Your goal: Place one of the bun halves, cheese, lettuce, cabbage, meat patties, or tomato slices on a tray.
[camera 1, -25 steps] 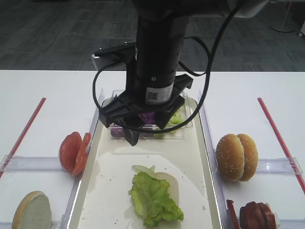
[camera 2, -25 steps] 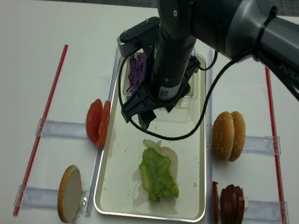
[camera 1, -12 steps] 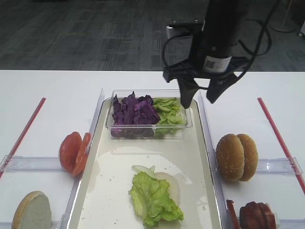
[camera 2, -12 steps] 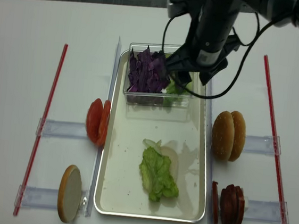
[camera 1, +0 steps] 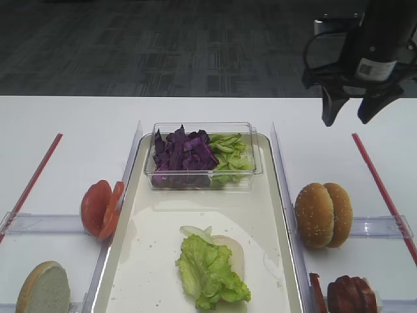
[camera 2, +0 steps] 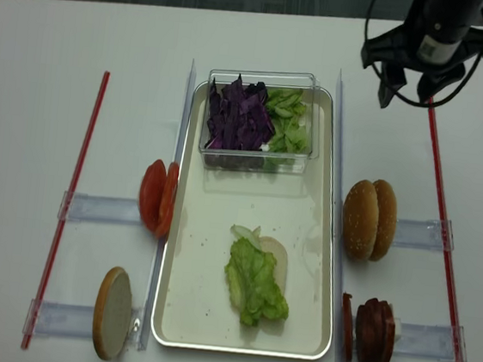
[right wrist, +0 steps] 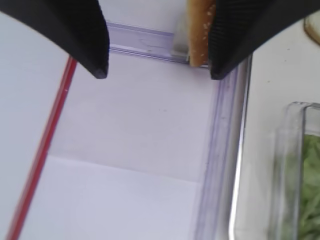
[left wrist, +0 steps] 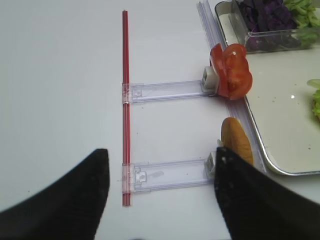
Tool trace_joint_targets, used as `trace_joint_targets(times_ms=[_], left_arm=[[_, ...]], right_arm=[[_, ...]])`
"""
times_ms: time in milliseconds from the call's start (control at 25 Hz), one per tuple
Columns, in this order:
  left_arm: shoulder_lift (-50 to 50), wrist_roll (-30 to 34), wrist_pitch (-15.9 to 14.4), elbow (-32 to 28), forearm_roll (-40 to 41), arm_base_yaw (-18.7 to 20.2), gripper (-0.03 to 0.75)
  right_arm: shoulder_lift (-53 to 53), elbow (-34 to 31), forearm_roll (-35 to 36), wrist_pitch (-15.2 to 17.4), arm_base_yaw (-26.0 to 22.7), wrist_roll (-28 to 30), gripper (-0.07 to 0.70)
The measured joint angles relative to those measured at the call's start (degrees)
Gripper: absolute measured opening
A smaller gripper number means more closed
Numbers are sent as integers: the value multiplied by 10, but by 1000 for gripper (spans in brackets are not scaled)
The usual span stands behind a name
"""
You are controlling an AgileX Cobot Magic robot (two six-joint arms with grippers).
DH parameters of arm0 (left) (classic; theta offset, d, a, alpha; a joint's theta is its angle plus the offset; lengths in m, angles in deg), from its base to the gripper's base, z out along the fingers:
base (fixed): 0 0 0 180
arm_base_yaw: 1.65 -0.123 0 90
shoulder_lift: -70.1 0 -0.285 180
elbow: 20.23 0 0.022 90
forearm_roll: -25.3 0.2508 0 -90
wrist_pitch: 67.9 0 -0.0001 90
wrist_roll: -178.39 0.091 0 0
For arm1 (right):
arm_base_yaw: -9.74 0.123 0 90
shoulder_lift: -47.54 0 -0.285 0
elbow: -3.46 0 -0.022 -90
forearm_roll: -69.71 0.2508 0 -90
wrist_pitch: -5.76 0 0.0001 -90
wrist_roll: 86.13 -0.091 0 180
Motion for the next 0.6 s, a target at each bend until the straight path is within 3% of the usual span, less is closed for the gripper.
trace_joint_targets(times_ms=[600], left_arm=[[0, 0, 0, 0, 0, 0, 433]], right_arm=[[0, 0, -19, 0, -124, 4, 461]])
